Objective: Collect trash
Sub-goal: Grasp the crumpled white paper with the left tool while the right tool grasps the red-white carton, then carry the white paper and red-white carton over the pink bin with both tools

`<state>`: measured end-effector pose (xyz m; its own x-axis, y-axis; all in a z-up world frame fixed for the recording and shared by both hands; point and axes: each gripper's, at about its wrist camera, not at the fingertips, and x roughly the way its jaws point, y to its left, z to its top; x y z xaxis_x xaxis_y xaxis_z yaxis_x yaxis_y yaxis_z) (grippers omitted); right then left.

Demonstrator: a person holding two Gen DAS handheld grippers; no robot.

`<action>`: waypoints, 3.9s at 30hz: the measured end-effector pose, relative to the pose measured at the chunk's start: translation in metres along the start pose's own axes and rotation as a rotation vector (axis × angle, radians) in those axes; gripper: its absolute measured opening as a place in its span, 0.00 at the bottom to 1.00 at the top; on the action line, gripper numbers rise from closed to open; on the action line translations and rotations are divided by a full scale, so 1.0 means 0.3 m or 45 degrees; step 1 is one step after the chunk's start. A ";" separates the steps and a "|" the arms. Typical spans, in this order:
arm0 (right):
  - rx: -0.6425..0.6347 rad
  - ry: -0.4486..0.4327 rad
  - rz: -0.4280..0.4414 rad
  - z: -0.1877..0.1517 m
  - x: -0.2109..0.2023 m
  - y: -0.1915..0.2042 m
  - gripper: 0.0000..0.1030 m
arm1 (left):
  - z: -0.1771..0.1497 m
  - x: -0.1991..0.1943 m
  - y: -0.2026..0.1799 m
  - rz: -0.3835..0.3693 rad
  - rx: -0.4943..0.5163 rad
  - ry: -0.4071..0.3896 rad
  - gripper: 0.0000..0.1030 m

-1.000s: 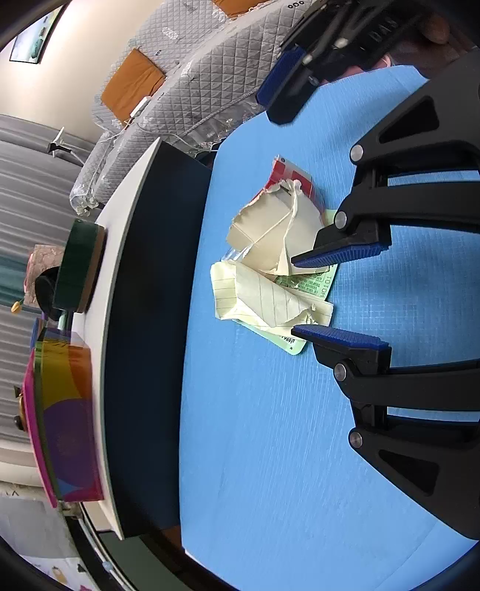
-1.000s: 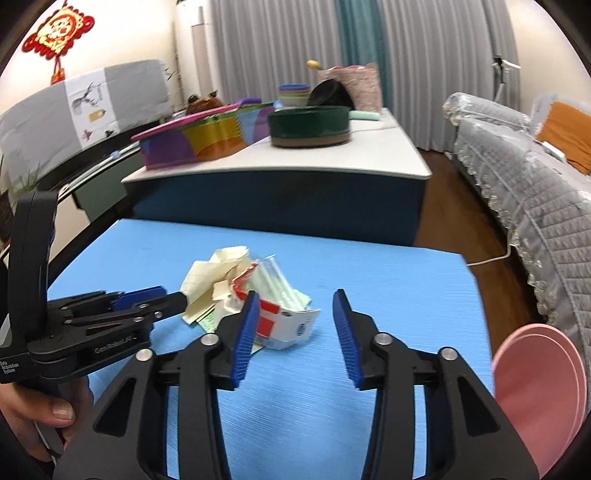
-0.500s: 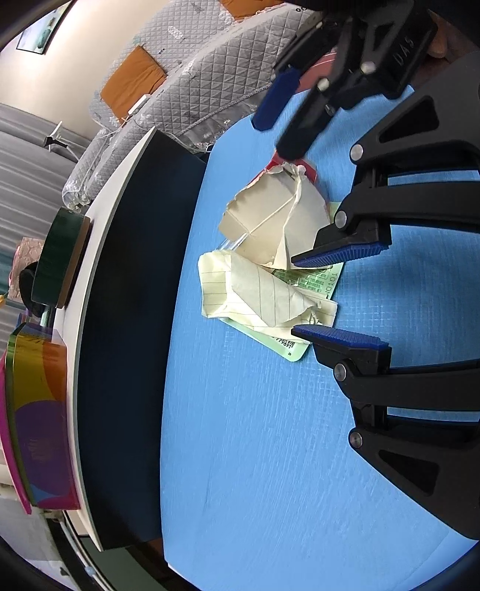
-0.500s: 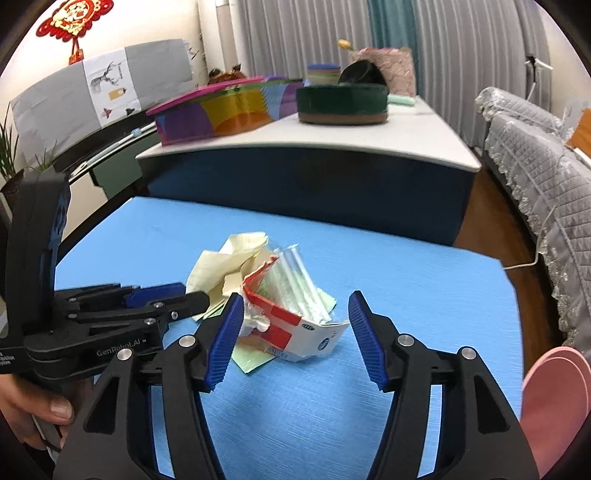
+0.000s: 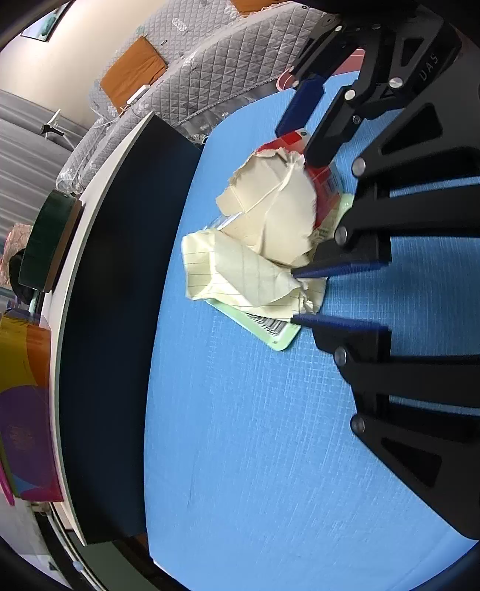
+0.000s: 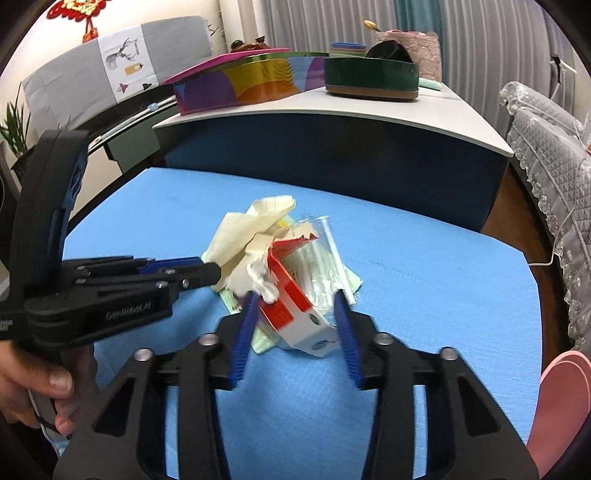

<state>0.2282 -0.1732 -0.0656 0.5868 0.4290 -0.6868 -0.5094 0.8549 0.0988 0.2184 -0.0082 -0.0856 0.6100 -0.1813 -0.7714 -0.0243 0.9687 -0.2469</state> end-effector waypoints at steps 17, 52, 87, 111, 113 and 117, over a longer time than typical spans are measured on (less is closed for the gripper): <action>0.041 -0.093 0.050 -0.015 -0.173 0.009 0.04 | 0.010 -0.045 0.001 -0.001 0.011 -0.074 0.06; 0.275 -0.197 -0.217 -0.100 -0.459 -0.148 0.04 | 0.015 -0.139 -0.105 0.023 0.131 -0.169 0.05; 0.449 -0.372 -0.398 -0.290 -0.806 -0.282 0.04 | -0.160 -0.312 -0.407 -0.096 0.349 -0.275 0.05; 0.657 -0.455 -0.475 -0.343 -0.891 -0.506 0.04 | -0.136 -0.263 -0.727 -0.192 0.462 -0.237 0.05; 0.680 -0.467 -0.481 -0.341 -0.895 -0.526 0.04 | -0.134 -0.254 -0.758 -0.202 0.473 -0.234 0.05; 0.690 -0.482 -0.514 -0.333 -0.894 -0.558 0.04 | -0.130 -0.236 -0.809 -0.213 0.499 -0.226 0.05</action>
<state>0.0932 -0.4604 0.0302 0.8862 0.0406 -0.4614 0.1120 0.9478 0.2986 0.1503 -0.2372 0.0060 0.7074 -0.3416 -0.6188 0.3663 0.9259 -0.0923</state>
